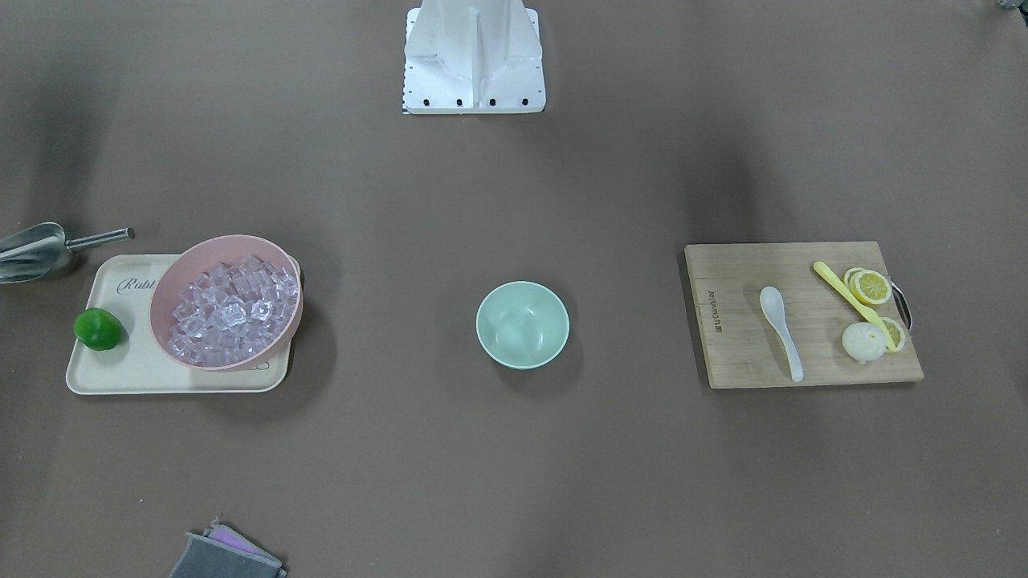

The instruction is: Put spoon and ice into bowl

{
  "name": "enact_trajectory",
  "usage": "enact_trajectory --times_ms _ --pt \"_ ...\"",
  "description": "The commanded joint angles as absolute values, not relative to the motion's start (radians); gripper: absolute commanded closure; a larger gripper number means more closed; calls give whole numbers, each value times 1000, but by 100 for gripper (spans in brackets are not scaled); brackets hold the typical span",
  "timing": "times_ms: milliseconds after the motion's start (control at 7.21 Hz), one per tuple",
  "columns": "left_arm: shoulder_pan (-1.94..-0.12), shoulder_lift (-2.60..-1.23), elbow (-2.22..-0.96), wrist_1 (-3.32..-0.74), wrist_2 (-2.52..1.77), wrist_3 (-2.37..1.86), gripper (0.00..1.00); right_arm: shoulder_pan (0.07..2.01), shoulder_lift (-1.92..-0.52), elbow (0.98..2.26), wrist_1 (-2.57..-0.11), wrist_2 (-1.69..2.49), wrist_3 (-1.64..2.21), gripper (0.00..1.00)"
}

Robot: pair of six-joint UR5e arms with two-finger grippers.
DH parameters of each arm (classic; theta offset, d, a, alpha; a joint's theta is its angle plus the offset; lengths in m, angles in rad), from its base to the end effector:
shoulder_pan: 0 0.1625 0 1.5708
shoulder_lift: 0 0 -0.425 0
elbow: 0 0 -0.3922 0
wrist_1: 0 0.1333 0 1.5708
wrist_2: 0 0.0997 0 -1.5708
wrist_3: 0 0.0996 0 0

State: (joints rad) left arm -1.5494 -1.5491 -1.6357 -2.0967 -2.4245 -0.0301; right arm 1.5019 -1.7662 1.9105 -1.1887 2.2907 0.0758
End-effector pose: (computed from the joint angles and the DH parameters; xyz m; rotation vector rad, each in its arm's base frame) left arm -0.0475 -0.5030 0.5719 0.5121 0.8433 0.2348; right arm 0.0379 -0.4331 0.5377 0.4511 -0.7374 -0.1829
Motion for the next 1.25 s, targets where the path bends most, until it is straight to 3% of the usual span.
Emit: enact_trajectory --times_ms 0,555,1109 --pt "-1487 -1577 -1611 -2197 -2427 -175 1 1375 -1724 1916 -1102 2283 415 0" --pt "-1242 -1686 -1611 -2250 -2347 -568 1 1079 -1558 1931 -1084 2088 913 0" --pt "-952 -1769 -1579 -2255 -1970 -912 6 811 -1326 1931 -1460 1778 1078 0"
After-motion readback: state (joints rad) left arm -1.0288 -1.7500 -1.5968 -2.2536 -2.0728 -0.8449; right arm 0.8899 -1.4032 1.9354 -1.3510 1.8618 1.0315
